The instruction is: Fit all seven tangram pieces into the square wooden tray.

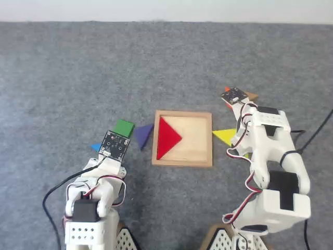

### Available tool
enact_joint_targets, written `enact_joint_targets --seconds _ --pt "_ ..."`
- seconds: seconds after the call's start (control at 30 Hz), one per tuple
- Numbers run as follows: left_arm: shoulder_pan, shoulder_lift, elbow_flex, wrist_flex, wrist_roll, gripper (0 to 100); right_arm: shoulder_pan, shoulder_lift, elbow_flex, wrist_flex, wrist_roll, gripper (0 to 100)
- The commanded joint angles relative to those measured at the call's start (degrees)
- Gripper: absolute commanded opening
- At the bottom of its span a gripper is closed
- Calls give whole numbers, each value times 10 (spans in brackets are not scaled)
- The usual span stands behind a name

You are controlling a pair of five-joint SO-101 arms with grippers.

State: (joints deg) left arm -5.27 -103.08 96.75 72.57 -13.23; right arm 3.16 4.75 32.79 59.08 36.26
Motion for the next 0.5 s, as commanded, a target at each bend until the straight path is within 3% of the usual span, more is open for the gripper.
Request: enact_joint_targets --seconds 0.0,0.1,0.27,0.47 --pt "-3 -13 -4 2 -6 16 -4 -9 -15 29 -9 10" --pt "-3 -13 -4 2 -6 16 1 -34 -34 61 -7 39" --pt "-3 -13 -4 2 -6 16 -11 -122 -72 109 6 189" --pt "-3 -13 -4 2 -6 16 -91 -109 -105 109 -7 249"
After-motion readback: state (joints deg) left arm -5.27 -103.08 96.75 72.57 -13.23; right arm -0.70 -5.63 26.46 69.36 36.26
